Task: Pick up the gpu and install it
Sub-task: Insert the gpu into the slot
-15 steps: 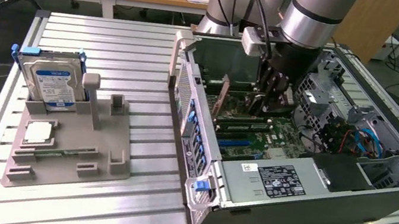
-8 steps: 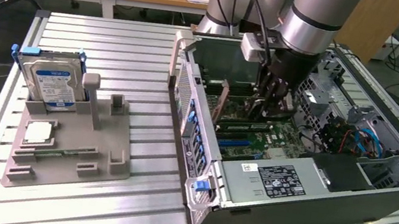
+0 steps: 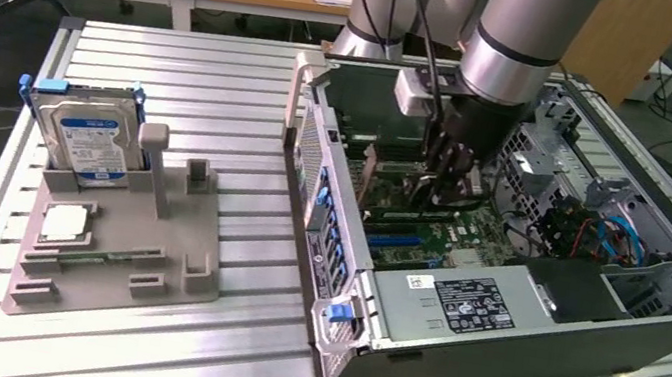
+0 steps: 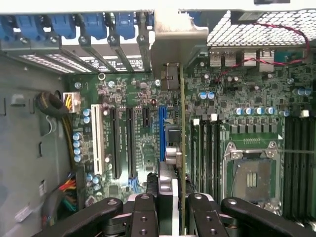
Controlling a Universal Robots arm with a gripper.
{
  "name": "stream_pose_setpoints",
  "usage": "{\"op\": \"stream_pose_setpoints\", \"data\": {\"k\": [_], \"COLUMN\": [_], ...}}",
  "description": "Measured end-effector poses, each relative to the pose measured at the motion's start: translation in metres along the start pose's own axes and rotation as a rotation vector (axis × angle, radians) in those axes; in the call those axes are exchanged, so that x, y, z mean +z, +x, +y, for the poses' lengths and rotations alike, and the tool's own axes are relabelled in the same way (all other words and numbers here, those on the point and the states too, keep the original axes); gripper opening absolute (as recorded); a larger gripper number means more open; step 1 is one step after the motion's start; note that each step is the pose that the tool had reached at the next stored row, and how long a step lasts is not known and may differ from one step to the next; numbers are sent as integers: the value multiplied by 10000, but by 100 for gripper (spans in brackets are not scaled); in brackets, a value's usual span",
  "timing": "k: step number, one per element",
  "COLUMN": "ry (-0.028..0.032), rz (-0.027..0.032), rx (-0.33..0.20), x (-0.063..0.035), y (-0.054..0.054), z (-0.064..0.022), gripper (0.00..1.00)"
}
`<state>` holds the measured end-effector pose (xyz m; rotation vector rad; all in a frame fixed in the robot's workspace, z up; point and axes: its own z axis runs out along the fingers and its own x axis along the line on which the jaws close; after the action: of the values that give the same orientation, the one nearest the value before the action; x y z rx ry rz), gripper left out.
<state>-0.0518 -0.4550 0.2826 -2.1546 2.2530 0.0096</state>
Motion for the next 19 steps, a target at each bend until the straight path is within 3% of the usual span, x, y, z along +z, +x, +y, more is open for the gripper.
{"op": "stream_pose_setpoints", "data": {"k": [19], "ry": [-4], "rz": [-1], "rx": [1], "x": [332], "y": [45], "z": [33], "gripper": [28]}}
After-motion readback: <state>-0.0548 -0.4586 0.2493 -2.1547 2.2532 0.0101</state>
